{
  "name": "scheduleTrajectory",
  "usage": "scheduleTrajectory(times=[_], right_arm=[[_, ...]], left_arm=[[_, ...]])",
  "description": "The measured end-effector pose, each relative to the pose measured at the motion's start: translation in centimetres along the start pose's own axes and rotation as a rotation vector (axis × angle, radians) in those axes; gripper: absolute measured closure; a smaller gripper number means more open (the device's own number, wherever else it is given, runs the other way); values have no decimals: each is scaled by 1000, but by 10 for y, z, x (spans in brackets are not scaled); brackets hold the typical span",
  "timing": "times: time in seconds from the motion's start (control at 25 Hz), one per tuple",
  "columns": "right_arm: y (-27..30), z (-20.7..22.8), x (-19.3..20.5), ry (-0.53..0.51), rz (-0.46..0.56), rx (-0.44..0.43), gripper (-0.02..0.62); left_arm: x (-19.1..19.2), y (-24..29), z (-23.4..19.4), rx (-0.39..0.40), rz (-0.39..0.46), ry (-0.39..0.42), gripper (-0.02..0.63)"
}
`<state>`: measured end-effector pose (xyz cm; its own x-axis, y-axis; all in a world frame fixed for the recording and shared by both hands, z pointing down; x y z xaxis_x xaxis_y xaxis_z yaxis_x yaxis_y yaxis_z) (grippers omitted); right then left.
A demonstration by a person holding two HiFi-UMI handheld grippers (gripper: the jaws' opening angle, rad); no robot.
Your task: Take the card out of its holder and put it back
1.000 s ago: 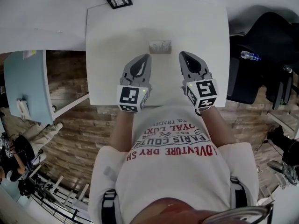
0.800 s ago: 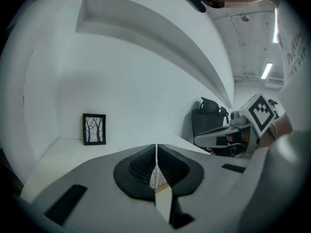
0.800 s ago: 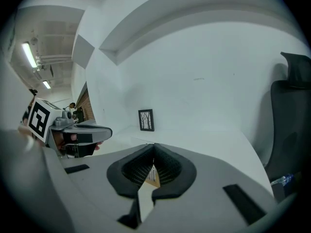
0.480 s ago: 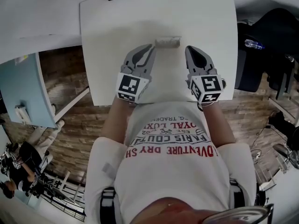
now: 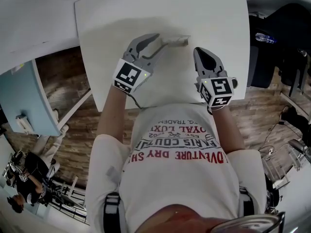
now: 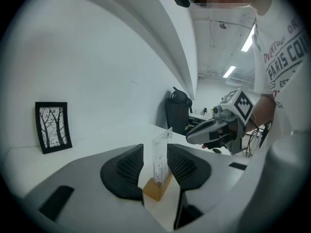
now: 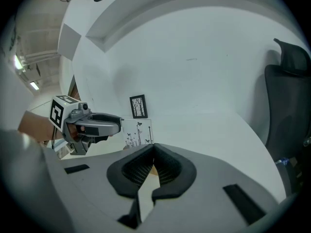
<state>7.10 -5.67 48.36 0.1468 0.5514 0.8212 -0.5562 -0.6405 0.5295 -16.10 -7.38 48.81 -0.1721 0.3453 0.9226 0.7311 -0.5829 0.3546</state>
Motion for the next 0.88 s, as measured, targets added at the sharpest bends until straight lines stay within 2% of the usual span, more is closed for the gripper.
scheduleTrajectory(times=[0.32,0.44,0.6,0.88], right_arm=[[8,6,-5,9,-4,-25,575],[9,7,-4,12,-13,-31,575],[11,10,0,18,-28,-30,574],[12,11,-1,8,-31,-38,574]], left_arm=[[1,13,-15,137,-10,48,462],[2,15,-21,187,-4,51,517],[1,18,-26,252,-7,59,545],[1,20,-28,308,-9,67,555]])
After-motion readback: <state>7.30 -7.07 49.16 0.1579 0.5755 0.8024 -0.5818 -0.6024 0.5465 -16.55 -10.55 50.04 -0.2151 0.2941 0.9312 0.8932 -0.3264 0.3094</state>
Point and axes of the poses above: the fingertips, and each gripper's own axes: y forward along the fingers, z to its right, x out of its underside, the point moved 10 cm from there along -y, backward along the fingers, and after that the axes turned 1 degree about y, right-handed, at the moved point
